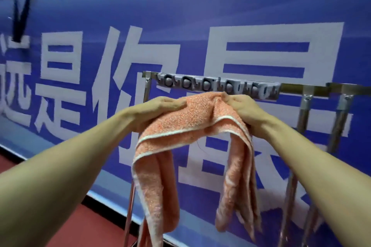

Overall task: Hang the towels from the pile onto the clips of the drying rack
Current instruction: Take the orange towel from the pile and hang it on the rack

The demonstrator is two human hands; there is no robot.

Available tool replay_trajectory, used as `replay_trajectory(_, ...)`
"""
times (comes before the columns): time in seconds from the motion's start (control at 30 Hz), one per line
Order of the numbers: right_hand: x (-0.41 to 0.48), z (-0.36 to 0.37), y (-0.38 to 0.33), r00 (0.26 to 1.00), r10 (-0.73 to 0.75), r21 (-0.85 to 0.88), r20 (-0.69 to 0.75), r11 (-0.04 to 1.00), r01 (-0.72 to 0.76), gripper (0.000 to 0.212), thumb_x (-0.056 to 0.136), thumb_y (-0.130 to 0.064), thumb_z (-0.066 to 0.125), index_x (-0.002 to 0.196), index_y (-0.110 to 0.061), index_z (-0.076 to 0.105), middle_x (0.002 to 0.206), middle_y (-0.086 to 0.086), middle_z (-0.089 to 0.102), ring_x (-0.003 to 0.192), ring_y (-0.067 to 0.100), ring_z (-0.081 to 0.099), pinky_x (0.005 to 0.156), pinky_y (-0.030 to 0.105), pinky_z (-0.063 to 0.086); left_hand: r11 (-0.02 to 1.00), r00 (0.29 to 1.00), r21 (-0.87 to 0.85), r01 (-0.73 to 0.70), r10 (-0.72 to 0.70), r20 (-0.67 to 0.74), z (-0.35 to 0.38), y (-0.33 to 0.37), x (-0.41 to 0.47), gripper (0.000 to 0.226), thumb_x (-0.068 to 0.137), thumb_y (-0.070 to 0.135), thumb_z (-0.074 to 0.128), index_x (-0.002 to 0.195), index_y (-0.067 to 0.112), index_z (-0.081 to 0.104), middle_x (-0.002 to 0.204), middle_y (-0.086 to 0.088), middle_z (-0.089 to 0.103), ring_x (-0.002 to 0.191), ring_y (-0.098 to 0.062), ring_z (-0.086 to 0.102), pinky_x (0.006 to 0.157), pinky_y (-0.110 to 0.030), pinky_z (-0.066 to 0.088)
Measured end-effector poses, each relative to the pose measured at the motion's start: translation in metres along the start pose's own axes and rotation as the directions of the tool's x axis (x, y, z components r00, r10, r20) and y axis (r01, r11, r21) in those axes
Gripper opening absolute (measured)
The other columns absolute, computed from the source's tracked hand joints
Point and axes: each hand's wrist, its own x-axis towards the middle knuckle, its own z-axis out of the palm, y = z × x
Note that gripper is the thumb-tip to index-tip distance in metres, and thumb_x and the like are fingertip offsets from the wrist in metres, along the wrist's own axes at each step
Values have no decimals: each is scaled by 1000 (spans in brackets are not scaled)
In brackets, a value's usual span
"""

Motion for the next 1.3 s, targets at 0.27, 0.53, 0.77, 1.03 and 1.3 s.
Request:
replay_trajectory(0.27, 92, 64, 19, 970, 9, 545, 241, 826, -143, 30, 98, -15, 42, 110, -4, 67, 89, 8, 69, 78, 17, 64, 82, 37, 56, 989, 972, -109, -100, 73, -225, -91, -31, 46, 27, 96, 27, 47, 111, 9, 62, 70, 0, 62, 55, -11, 58, 50, -22, 51)
replay_trajectory(0.53, 158, 134, 15, 988, 21, 756, 152, 641, -130, 21, 100, -9, 42, 98, -10, 63, 79, 9, 65, 61, 17, 64, 67, 37, 58, 986, 911, 30, -166, 165, -377, -149, -29, 68, 22, 98, 19, 48, 97, 11, 68, 72, 0, 69, 62, -11, 64, 58, -25, 55)
replay_trajectory(0.77, 209, 165, 18, 964, 260, 809, 51, 555, -192, 15, 97, -19, 55, 88, -20, 67, 74, 8, 65, 46, 18, 63, 45, 29, 52, 988, 824, 75, -134, 153, -545, -182, -18, 104, 20, 90, 1, 55, 76, 8, 67, 67, -5, 68, 56, -14, 65, 54, -26, 55)
replay_trajectory(1.03, 249, 170, 68, 860, 476, 655, -184, 711, -254, 43, 75, -25, 78, 113, -9, 65, 96, 13, 72, 66, 26, 71, 59, 47, 58, 1000, 818, 9, 13, -5, -575, -188, -62, 129, 16, 85, 7, 62, 69, 7, 62, 68, -5, 59, 61, -14, 55, 58, -26, 47)
replay_trajectory(1.3, 231, 172, 73, 836, 412, 366, -363, 888, -279, 59, 48, -52, 85, 88, -11, 70, 85, 8, 71, 73, 22, 65, 76, 36, 55, 999, 834, 24, -47, 53, -549, -177, -88, 95, 24, 94, 24, 57, 88, 4, 68, 90, -5, 70, 81, -10, 66, 73, -27, 52)
